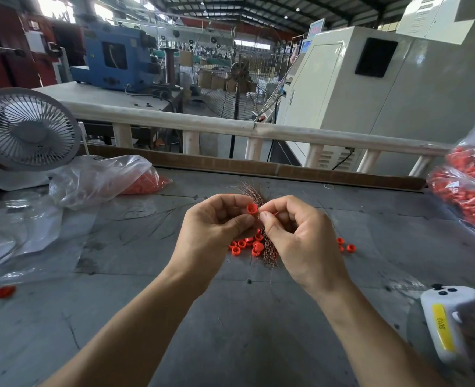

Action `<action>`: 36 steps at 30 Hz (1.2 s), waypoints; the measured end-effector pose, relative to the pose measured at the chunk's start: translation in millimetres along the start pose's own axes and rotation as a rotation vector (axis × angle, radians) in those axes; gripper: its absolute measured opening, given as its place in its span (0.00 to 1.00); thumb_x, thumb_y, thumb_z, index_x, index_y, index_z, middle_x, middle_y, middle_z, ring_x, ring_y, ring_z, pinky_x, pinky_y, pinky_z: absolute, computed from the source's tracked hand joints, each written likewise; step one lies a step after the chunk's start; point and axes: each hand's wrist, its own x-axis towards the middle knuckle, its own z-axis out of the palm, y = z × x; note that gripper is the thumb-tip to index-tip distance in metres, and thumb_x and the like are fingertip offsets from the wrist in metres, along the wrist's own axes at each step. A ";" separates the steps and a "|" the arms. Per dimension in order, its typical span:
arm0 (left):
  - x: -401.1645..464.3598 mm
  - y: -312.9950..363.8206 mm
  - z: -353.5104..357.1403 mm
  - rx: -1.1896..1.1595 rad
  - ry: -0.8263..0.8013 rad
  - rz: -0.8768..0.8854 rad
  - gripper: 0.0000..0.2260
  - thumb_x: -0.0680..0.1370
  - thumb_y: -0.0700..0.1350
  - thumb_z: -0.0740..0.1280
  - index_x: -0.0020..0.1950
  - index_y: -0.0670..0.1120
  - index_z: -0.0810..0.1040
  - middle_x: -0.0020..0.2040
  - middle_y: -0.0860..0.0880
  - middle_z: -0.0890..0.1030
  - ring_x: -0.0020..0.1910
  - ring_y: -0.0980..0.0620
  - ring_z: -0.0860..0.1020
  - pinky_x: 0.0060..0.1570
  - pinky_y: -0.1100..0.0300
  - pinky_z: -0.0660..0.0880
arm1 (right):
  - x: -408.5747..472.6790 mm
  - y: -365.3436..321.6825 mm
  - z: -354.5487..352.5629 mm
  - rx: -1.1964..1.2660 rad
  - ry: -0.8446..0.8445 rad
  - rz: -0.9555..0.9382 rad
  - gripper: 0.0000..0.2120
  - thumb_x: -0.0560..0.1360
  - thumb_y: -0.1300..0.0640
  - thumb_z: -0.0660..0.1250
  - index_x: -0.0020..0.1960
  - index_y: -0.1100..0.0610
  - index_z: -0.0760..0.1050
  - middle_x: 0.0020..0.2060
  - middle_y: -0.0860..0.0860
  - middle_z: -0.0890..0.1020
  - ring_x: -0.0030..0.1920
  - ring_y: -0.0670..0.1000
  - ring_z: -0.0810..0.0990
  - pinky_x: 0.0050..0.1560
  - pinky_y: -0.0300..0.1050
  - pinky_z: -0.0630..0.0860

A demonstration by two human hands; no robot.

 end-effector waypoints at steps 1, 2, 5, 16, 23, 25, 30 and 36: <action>0.4 -0.2 -0.1 -0.006 0.007 -0.006 0.09 0.74 0.31 0.71 0.51 0.42 0.84 0.45 0.42 0.87 0.43 0.46 0.86 0.46 0.58 0.83 | -0.1 0.5 -0.2 -0.005 -0.003 0.001 0.06 0.79 0.58 0.72 0.45 0.49 0.81 0.32 0.49 0.83 0.32 0.50 0.81 0.33 0.49 0.79; 0.4 -0.3 -0.4 -0.016 0.013 -0.016 0.09 0.75 0.31 0.71 0.50 0.42 0.84 0.45 0.42 0.87 0.44 0.45 0.86 0.47 0.57 0.84 | -0.2 0.7 -0.5 -0.009 -0.007 0.002 0.06 0.79 0.58 0.72 0.45 0.49 0.81 0.32 0.49 0.83 0.32 0.49 0.81 0.33 0.47 0.79; 0.6 0.0 -1.2 -0.043 0.009 -0.050 0.10 0.77 0.30 0.69 0.49 0.42 0.86 0.48 0.40 0.87 0.48 0.43 0.87 0.48 0.55 0.84 | 0.4 1.8 -2.5 0.021 -0.008 0.019 0.06 0.79 0.58 0.72 0.45 0.49 0.82 0.30 0.48 0.81 0.30 0.47 0.78 0.31 0.40 0.75; 1.8 1.1 -4.6 -0.041 -0.010 -0.072 0.10 0.75 0.34 0.70 0.54 0.41 0.85 0.47 0.39 0.87 0.47 0.44 0.87 0.46 0.57 0.84 | 2.3 0.3 -6.4 0.122 -0.062 0.027 0.07 0.79 0.60 0.71 0.43 0.51 0.82 0.26 0.44 0.73 0.28 0.41 0.69 0.30 0.32 0.67; 1.9 1.0 -6.0 -0.035 -0.049 -0.106 0.09 0.77 0.35 0.69 0.54 0.43 0.87 0.45 0.39 0.86 0.43 0.47 0.85 0.46 0.57 0.83 | 4.2 6.3 -5.9 0.247 -0.110 0.120 0.06 0.78 0.54 0.65 0.46 0.49 0.81 0.28 0.42 0.75 0.30 0.40 0.71 0.32 0.33 0.68; 2.1 1.9 -5.9 -0.054 -0.053 -0.107 0.09 0.76 0.37 0.70 0.54 0.42 0.86 0.45 0.39 0.85 0.42 0.47 0.84 0.46 0.56 0.83 | 4.6 8.7 -5.3 0.272 -0.119 0.148 0.08 0.78 0.55 0.63 0.48 0.49 0.81 0.28 0.42 0.75 0.30 0.41 0.70 0.32 0.33 0.68; 1.9 5.2 -5.3 -0.126 -0.065 -0.104 0.12 0.72 0.41 0.72 0.55 0.40 0.85 0.51 0.37 0.86 0.44 0.45 0.85 0.46 0.54 0.83 | 2.8 10.8 -2.5 0.333 -0.171 0.200 0.10 0.80 0.58 0.61 0.54 0.48 0.79 0.32 0.46 0.79 0.33 0.44 0.75 0.33 0.32 0.71; 0.8 8.3 -5.6 -0.215 -0.112 -0.137 0.14 0.74 0.41 0.71 0.59 0.37 0.81 0.54 0.35 0.85 0.49 0.43 0.87 0.43 0.57 0.83 | 0.8 6.5 -3.2 0.319 -0.247 0.181 0.11 0.81 0.60 0.63 0.60 0.49 0.77 0.39 0.54 0.86 0.33 0.55 0.80 0.32 0.41 0.76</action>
